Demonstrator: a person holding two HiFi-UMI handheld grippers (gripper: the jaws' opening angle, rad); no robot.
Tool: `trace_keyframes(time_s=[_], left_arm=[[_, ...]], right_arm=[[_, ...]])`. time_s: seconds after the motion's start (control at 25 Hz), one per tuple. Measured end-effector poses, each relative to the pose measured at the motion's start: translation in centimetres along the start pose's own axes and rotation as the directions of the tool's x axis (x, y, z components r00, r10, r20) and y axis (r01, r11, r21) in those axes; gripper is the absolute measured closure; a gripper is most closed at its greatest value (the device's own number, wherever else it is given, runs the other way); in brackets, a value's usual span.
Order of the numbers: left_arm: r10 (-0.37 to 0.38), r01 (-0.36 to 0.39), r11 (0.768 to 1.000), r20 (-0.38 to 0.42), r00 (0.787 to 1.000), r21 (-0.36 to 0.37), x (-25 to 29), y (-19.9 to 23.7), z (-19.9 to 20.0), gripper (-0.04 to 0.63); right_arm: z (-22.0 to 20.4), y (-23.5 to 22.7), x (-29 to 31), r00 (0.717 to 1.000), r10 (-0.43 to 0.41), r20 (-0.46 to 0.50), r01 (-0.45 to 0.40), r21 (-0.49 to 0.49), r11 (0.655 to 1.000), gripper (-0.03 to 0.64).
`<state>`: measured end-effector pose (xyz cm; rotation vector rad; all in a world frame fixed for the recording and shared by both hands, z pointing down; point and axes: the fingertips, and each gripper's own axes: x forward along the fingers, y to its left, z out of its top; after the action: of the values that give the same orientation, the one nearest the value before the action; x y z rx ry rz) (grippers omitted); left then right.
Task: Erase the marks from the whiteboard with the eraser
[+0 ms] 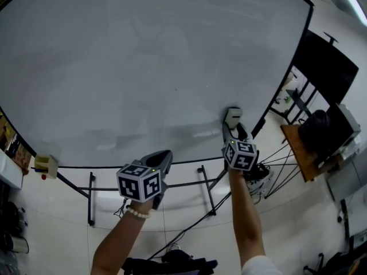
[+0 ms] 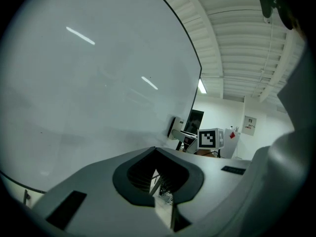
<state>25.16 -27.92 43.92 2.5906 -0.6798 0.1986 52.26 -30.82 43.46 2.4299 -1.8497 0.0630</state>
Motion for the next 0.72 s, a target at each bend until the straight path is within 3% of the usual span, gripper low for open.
trace_keyframes(time_s=[0.72], left_arm=[[0.095, -0.091, 0.994, 0.072, 0.993, -0.058, -14.4, 10.2, 1.1, 0.604]], right_arm=[[1.4, 23.4, -0.8, 0.996, 0.089, -0.013, -0.089, 0.005, 0.996, 0.368]])
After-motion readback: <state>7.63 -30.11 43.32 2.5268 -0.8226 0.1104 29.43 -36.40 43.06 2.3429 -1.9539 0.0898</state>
